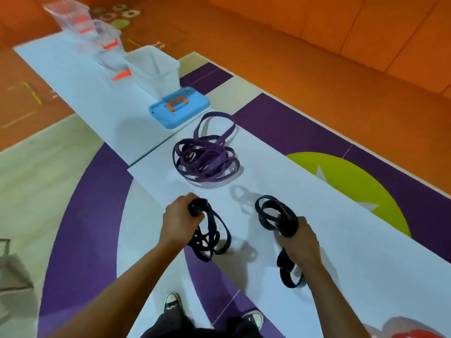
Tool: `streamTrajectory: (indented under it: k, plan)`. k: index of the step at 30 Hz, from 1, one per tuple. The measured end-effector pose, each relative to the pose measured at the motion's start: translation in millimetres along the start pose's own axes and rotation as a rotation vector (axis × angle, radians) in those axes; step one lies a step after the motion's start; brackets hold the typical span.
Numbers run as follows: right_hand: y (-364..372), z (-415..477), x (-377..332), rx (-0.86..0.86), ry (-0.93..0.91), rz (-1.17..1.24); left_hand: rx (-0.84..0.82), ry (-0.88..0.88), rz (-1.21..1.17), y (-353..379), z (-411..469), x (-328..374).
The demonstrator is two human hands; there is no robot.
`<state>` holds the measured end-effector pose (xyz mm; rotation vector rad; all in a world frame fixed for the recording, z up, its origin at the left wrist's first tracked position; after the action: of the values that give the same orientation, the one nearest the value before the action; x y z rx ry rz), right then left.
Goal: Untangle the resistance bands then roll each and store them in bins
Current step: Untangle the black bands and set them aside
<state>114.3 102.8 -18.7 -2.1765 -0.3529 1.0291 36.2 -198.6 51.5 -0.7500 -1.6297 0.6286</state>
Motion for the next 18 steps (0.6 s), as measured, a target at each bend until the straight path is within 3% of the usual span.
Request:
streamTrajectory:
  k: [14, 18]
  plan:
    - [126, -69, -295, -0.044, -0.254, 0.195, 0.268, 0.017, -0.161, -221, 53, -140]
    - [187, -85, -375, -0.114, -0.304, 0.193, 0.347, -0.066, -0.158, -281, 68, -202]
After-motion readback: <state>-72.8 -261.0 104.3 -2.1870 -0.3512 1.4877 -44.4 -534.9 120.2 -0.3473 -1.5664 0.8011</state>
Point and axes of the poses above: each hand's wrist, its own z-axis towards the middle knuckle, its own y-axis out of the palm, x = y × z, the point moved 2 cm from there along z, towards the middle knuckle, and after that the axes turned 1 degree about z, right-handed, at the moved point
